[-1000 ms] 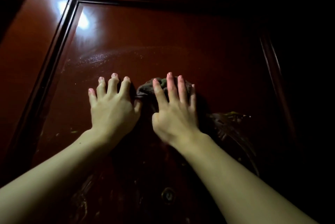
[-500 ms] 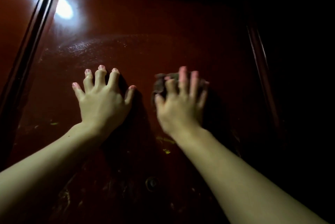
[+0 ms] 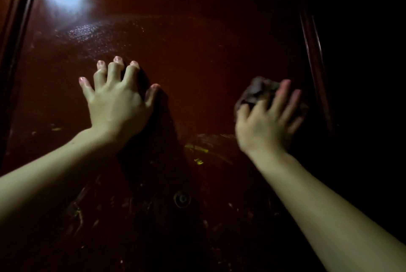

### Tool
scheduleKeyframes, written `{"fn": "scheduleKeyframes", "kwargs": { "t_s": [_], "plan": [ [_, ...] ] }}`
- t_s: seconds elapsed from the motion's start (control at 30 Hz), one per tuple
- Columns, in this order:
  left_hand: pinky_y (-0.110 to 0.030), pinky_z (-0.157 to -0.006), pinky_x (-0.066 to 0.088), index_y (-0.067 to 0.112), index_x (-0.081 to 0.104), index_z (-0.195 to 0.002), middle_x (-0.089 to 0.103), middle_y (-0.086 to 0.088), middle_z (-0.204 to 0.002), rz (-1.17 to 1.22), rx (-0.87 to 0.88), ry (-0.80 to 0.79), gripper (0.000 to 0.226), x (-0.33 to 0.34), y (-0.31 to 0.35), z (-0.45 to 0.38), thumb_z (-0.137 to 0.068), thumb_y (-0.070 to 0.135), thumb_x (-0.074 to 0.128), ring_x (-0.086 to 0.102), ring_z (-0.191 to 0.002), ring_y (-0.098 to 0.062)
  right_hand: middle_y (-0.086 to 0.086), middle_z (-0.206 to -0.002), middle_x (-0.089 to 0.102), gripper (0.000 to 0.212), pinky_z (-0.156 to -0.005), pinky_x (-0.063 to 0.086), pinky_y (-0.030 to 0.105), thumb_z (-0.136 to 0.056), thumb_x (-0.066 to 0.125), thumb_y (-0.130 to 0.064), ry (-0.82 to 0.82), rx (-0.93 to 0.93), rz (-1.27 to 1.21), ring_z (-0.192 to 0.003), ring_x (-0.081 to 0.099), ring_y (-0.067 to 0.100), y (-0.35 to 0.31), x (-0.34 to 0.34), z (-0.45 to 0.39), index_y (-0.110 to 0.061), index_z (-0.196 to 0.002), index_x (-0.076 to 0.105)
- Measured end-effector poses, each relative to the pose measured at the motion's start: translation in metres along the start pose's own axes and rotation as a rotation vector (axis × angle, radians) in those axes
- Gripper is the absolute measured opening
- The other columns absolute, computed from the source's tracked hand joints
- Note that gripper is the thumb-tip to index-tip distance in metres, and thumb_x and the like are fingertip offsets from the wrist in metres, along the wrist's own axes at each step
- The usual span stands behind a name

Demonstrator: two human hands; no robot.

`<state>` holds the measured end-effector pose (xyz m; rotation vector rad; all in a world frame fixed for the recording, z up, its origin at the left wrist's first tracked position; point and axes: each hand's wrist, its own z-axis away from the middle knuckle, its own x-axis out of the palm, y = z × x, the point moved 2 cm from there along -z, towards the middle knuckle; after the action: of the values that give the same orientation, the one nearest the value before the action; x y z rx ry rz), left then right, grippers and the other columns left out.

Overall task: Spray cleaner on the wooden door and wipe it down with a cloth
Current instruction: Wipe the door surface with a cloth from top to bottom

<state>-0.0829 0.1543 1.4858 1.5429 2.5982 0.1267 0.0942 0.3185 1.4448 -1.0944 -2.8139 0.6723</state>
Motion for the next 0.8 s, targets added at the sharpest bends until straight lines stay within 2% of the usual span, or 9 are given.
{"fn": "scheduleKeyframes", "kwargs": {
  "t_s": [0.13,0.2,0.27,0.4,0.5,0.57,0.67,0.73,0.8],
  "plan": [
    [-0.062,-0.113,0.011,0.019,0.034,-0.145,0.026,-0.012,-0.154,-0.016,0.025,-0.014,0.067,0.0,-0.002,0.002,-0.091,0.056,0.044,0.017,-0.142,-0.037,0.012,-0.161,-0.016,0.072,-0.115,-0.011,0.06,-0.093,0.03,-0.055,-0.054,-0.515,0.046,-0.146,-0.019,0.036,-0.072,0.007,0.034,-0.027,-0.154,0.004],
    [-0.061,-0.113,0.012,0.02,0.033,-0.145,0.026,-0.011,-0.155,-0.025,0.05,-0.023,0.068,-0.002,-0.005,0.003,-0.09,0.058,0.043,0.016,-0.143,-0.035,0.009,-0.161,-0.017,0.072,-0.114,-0.012,0.058,-0.093,0.032,-0.057,-0.095,-0.606,0.061,-0.146,-0.021,0.033,-0.077,0.009,0.035,-0.031,-0.154,0.003],
    [-0.059,-0.114,0.012,0.022,0.033,-0.146,0.025,-0.011,-0.155,-0.016,0.081,-0.043,0.067,-0.005,-0.01,0.004,-0.09,0.058,0.044,0.016,-0.144,-0.034,0.007,-0.162,-0.013,0.072,-0.114,-0.008,0.057,-0.091,0.031,-0.057,-0.056,-0.505,0.059,-0.147,-0.016,0.031,-0.057,0.01,0.022,-0.032,-0.154,0.006],
    [-0.058,-0.114,0.017,0.018,0.041,-0.143,0.031,-0.013,-0.153,0.038,0.201,-0.094,0.061,-0.011,-0.027,0.009,-0.093,0.052,0.046,0.021,-0.143,-0.035,0.009,-0.163,-0.005,0.073,-0.117,-0.001,0.058,-0.089,0.028,-0.055,0.021,-0.031,-0.013,-0.148,-0.008,0.032,-0.022,0.002,-0.01,-0.022,-0.153,0.021],
    [-0.048,-0.118,0.013,0.02,0.043,-0.143,0.03,-0.007,-0.155,0.216,0.239,-0.177,0.05,-0.021,-0.04,0.006,-0.096,0.037,0.05,0.018,-0.146,-0.025,0.011,-0.161,-0.012,0.07,-0.116,-0.005,0.059,-0.094,0.035,-0.052,-0.035,0.048,-0.044,-0.147,-0.015,0.034,-0.048,-0.001,-0.015,-0.021,-0.154,0.019],
    [-0.036,-0.119,0.016,0.021,0.043,-0.143,0.036,-0.002,-0.152,0.345,0.219,-0.206,0.047,-0.031,-0.048,0.004,-0.097,0.024,0.052,0.025,-0.143,-0.016,0.012,-0.162,-0.011,0.072,-0.116,-0.006,0.06,-0.093,0.039,-0.052,-0.018,-0.114,-0.028,-0.147,-0.014,0.035,-0.083,0.003,-0.002,-0.02,-0.154,0.016],
    [-0.019,-0.1,0.035,0.014,0.056,-0.131,0.059,-0.002,-0.129,0.432,0.169,-0.091,0.036,-0.047,-0.067,0.004,-0.095,0.013,0.054,0.053,-0.12,-0.016,0.012,-0.161,-0.012,0.077,-0.114,-0.012,0.059,-0.09,0.039,-0.057,-0.043,-0.466,-0.034,-0.147,-0.016,0.035,-0.142,0.013,0.034,-0.026,-0.154,0.009],
    [-0.022,-0.099,0.037,0.01,0.06,-0.124,0.06,-0.007,-0.125,0.38,0.125,0.002,0.032,-0.051,-0.087,0.006,-0.092,0.009,0.055,0.055,-0.116,-0.022,0.009,-0.161,-0.015,0.079,-0.114,-0.014,0.058,-0.089,0.039,-0.06,-0.102,-0.621,-0.014,-0.146,-0.019,0.033,-0.162,0.014,0.054,-0.03,-0.154,0.006],
    [-0.032,-0.106,0.035,0.007,0.058,-0.126,0.053,-0.012,-0.133,0.27,0.082,-0.001,0.036,-0.049,-0.109,0.013,-0.09,0.01,0.057,0.049,-0.124,-0.027,0.006,-0.161,-0.016,0.078,-0.115,-0.014,0.056,-0.089,0.04,-0.06,-0.123,-0.697,0.019,-0.147,-0.019,0.03,-0.157,0.017,0.06,-0.032,-0.154,0.006]
  ]
}}
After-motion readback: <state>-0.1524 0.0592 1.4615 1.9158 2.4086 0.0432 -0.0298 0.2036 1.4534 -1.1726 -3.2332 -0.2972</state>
